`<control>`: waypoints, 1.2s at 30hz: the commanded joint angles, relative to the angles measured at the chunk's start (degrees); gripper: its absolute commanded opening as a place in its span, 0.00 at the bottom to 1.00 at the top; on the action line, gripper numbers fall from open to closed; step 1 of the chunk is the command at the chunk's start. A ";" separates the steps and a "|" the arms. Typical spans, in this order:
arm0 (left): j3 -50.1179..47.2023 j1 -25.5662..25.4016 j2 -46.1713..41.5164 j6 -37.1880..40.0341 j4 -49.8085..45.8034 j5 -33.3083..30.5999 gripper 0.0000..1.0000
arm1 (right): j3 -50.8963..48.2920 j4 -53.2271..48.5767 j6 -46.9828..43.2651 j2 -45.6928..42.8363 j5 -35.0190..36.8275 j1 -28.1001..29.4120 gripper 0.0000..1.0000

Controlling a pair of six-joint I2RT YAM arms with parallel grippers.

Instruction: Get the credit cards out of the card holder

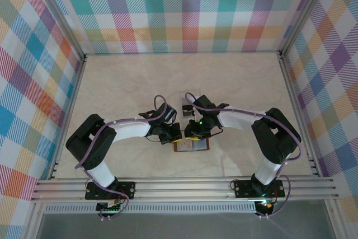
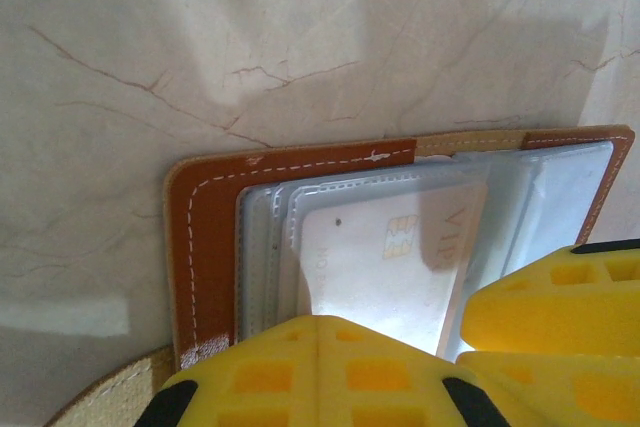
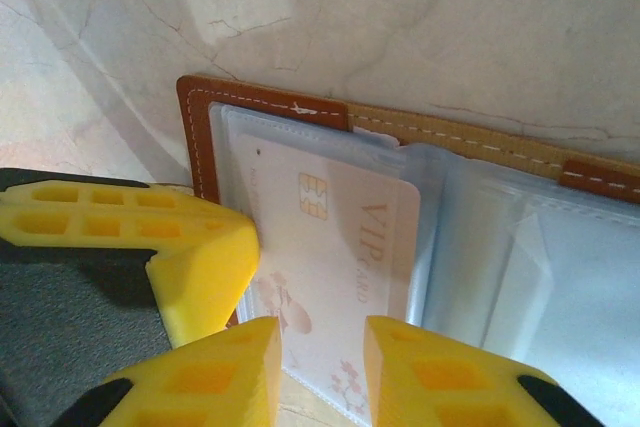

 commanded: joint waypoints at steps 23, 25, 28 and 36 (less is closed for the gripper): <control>-0.81 -0.41 2.14 0.88 -1.63 -0.94 0.05 | -1.10 0.47 -3.60 1.87 -1.58 -0.01 0.29; -0.87 -0.40 2.14 0.85 -1.50 -0.98 0.05 | -1.02 0.62 -3.93 1.62 -1.84 0.09 0.29; -0.74 -0.41 2.23 0.85 -1.49 -0.94 0.05 | -0.93 1.00 -4.87 1.73 -3.00 0.33 0.29; -0.79 -0.52 2.17 0.85 -1.63 -1.01 0.05 | 0.39 -0.67 -7.20 2.70 -3.09 1.32 0.29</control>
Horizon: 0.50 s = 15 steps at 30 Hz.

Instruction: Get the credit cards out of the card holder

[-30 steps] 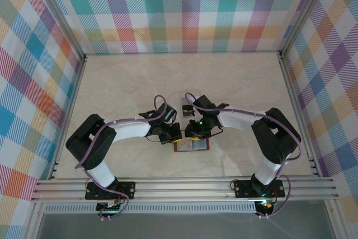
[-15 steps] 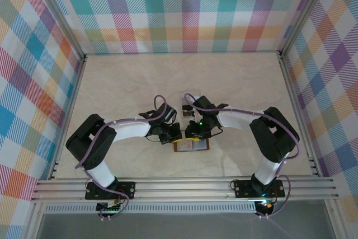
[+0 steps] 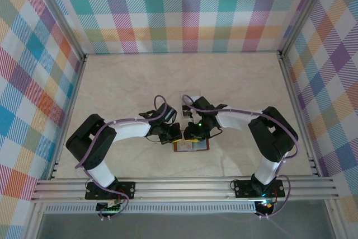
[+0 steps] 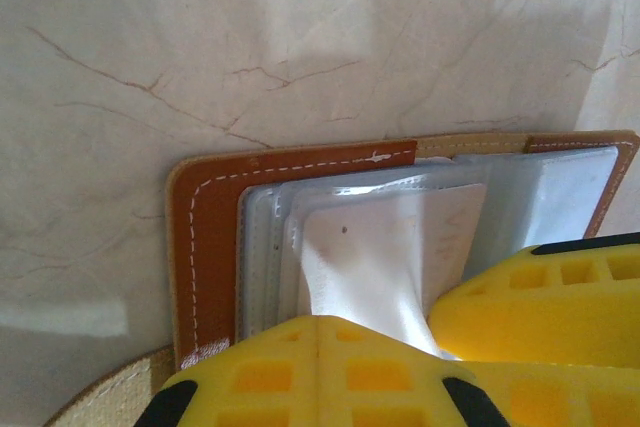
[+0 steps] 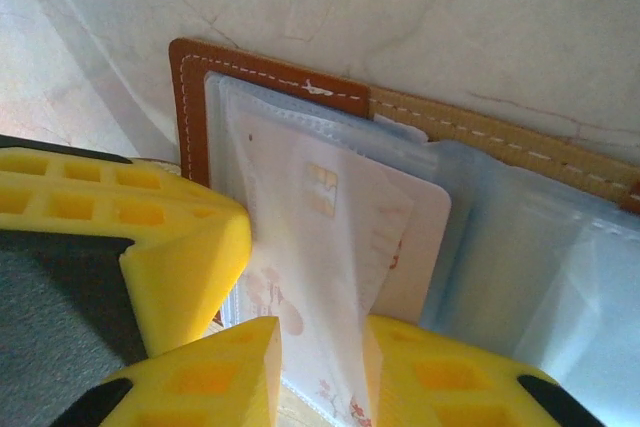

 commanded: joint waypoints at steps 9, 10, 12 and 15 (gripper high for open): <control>-0.93 -0.52 1.49 0.87 -2.17 -1.46 0.09 | 1.53 -6.07 -3.22 0.30 5.94 0.81 0.29; -0.78 -0.45 1.32 0.88 -2.27 -1.66 0.10 | 1.64 -6.53 -3.19 0.08 6.85 0.80 0.29; -0.85 -0.46 1.03 0.80 -2.46 -1.76 0.10 | 1.70 -7.40 -3.20 -0.49 8.57 0.80 0.29; -0.77 -0.51 0.89 0.88 -2.72 -1.86 0.10 | 1.67 -7.95 -3.11 -1.46 9.94 0.80 0.29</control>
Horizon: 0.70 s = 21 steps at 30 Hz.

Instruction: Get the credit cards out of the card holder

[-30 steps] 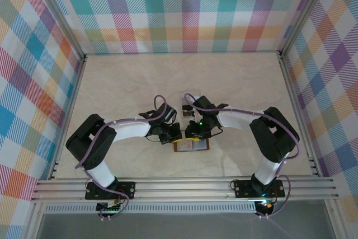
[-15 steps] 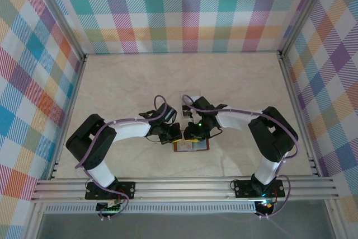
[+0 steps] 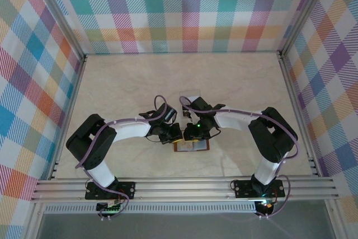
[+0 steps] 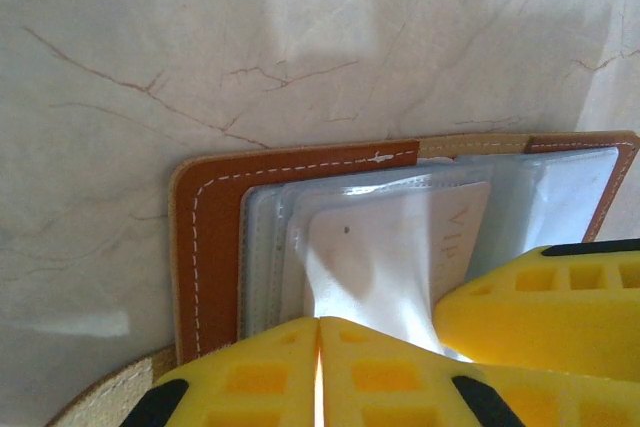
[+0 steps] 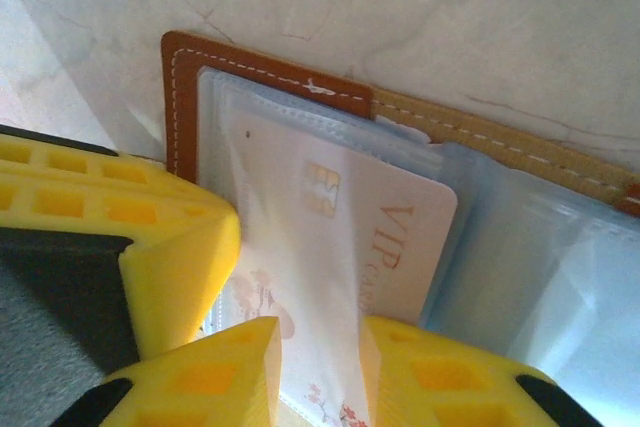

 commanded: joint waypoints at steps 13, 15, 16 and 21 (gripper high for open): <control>-0.68 -0.44 1.80 1.23 -2.90 -1.84 0.06 | -1.17 -1.62 1.24 -6.25 1.58 -0.19 0.30; -0.70 -0.37 2.09 1.23 -2.87 -1.81 0.05 | -1.45 -1.73 1.73 -6.49 1.77 -0.27 0.30; -0.70 -0.43 2.21 1.30 -2.90 -1.79 0.05 | -1.62 -1.97 1.80 -6.57 2.10 -0.23 0.29; -0.20 -0.38 2.45 1.76 -3.92 -2.09 0.04 | -1.71 -3.33 2.01 -6.06 4.58 -0.53 0.28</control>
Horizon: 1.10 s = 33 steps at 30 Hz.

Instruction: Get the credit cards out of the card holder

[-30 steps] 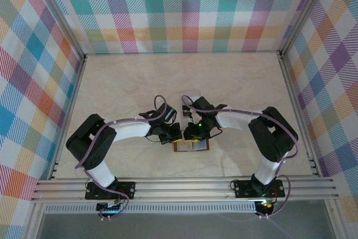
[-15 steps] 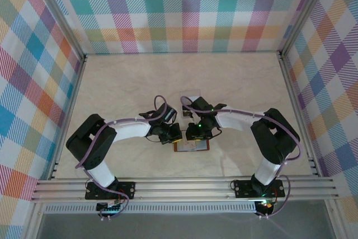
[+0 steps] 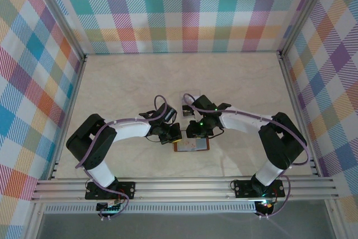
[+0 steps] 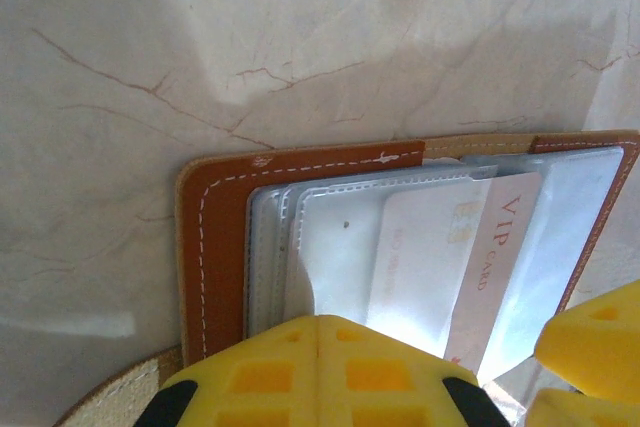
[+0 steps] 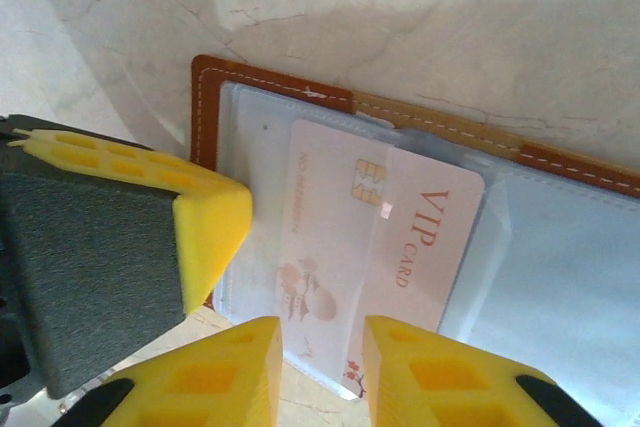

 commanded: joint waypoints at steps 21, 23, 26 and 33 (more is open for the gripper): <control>2.30 -0.82 3.74 4.15 -10.76 -5.12 0.03 | -1.26 -0.82 0.22 4.46 1.26 -0.45 0.28; 2.48 -0.91 3.99 4.14 -10.84 -5.09 0.03 | -1.77 0.41 0.55 4.37 -0.04 -0.54 0.28; 2.74 -1.08 4.31 4.19 -10.85 -4.96 0.03 | -2.39 2.66 0.99 4.30 -2.65 -0.79 0.28; 2.84 -1.22 4.53 4.16 -10.80 -4.96 0.03 | -4.09 5.61 2.43 1.93 -4.73 -1.32 0.24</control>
